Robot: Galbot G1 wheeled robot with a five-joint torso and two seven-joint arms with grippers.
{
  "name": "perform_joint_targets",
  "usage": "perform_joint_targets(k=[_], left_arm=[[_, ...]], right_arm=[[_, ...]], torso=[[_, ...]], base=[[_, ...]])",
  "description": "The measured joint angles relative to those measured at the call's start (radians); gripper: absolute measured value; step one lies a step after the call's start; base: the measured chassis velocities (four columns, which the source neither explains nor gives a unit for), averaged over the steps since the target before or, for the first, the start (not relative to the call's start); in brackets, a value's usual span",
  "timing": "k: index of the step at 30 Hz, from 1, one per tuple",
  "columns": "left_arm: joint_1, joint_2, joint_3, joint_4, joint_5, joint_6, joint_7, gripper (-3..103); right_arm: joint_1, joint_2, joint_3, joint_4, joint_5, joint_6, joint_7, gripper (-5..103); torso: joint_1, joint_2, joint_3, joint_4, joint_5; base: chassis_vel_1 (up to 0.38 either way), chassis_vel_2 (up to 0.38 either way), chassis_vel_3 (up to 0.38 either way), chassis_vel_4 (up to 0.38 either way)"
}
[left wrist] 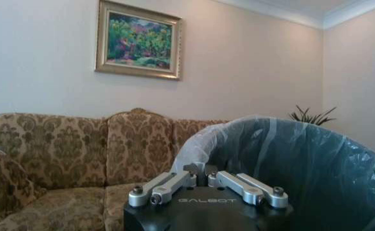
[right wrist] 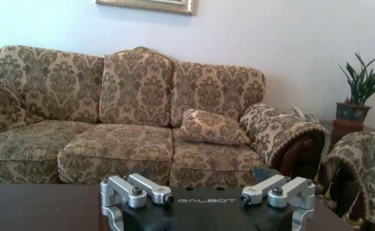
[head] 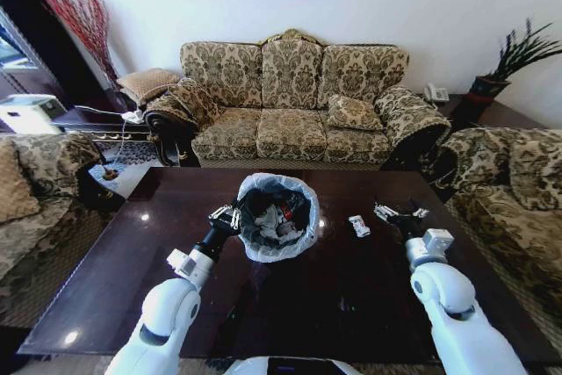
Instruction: Move to the front of the table and place the trash on the table into the trash bin.
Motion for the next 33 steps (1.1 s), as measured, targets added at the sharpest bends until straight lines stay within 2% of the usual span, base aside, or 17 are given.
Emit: perform_joint_targets(k=[2,3,4,6,8,9,12,16,20,24,26,28,33], left_arm=[[0.001,-0.003,-0.001,-0.005,-0.012,-0.001,0.019,3],[0.001,-0.003,-0.001,-0.005,-0.012,-0.001,0.019,3],[0.003,-0.002,-0.007,-0.009,-0.016,-0.001,0.038,3],[0.006,0.0,-0.01,-0.01,-0.016,-0.001,0.059,3],[0.006,0.001,-0.01,-0.009,-0.017,-0.001,0.06,3],[0.006,-0.001,-0.009,-0.009,-0.018,-0.001,0.061,3],[0.004,-0.003,-0.005,-0.009,-0.021,-0.001,0.06,3],[0.004,-0.003,-0.003,-0.007,-0.024,-0.008,0.059,3],[0.0,-0.002,-0.004,-0.007,-0.022,-0.015,0.041,3],[-0.003,-0.002,-0.005,-0.016,-0.017,-0.018,0.029,3],[-0.003,-0.002,-0.007,-0.018,-0.016,-0.018,0.028,3],[-0.004,-0.001,-0.011,-0.02,-0.016,-0.019,0.027,3],[-0.01,-0.003,-0.012,-0.02,-0.016,-0.02,0.024,3]], right_arm=[[0.015,0.001,-0.011,-0.062,-0.042,0.047,-0.023,100],[0.015,0.001,-0.011,-0.062,-0.042,0.047,-0.023,100],[0.027,0.003,-0.022,-0.118,-0.08,0.083,-0.043,100],[0.035,0.003,-0.027,-0.141,-0.098,0.103,-0.054,100],[0.035,0.003,-0.026,-0.143,-0.1,0.103,-0.06,100],[0.03,0.002,-0.018,-0.138,-0.106,0.092,-0.092,100],[0.026,0.001,-0.014,-0.128,-0.11,0.073,-0.123,100],[0.036,0.001,-0.033,-0.142,-0.091,0.05,-0.12,100],[0.087,0.0,-0.067,-0.261,-0.047,0.052,-0.118,100],[0.212,0.006,-0.132,-0.52,-0.042,0.118,-0.143,100],[0.231,0.007,-0.143,-0.553,-0.023,0.12,-0.159,100],[0.262,0.006,-0.167,-0.612,0.018,0.133,-0.21,100],[0.295,0.017,-0.191,-0.683,0.025,0.158,-0.237,100]], torso=[[0.0,0.0,0.0,-0.0001,-0.0008],[0.0,0.0,0.0,-0.0001,-0.0008],[0.0,0.0,0.0,0.0001,0.001],[0.0,0.0,0.0,0.0001,-0.0001],[0.0,0.0,0.0,0.0,-0.0003],[0.0,0.0,0.0,0.0,0.0003],[0.0,0.0,0.0,0.0,-0.0006],[0.0,0.0,0.0,0.0,-0.0003],[0.0,0.0,0.0,-0.0001,0.0001],[0.0,0.0,0.0,0.0002,0.0005],[0.0,0.0,0.0,0.0001,0.0003],[0.0,0.0,0.0,0.0001,-0.0002],[0.0,0.0,0.0,0.0001,-0.0002]], base=[[0.0,0.0,0.0,0.0],[0.0,0.0,0.0,0.0],[0.0,0.0,0.0,0.0],[0.0,0.0,0.0,0.0],[0.0,0.0,0.0,0.0],[0.0,0.0,0.0,0.0],[0.0,0.0,0.0,0.0],[0.0,0.0,0.0,0.0],[0.0,0.0,0.0,0.0],[0.0,0.0,0.0,0.0],[0.0,0.0,0.0,0.0],[0.0,0.0,0.0,0.0],[0.0,0.0,0.0,0.0]])
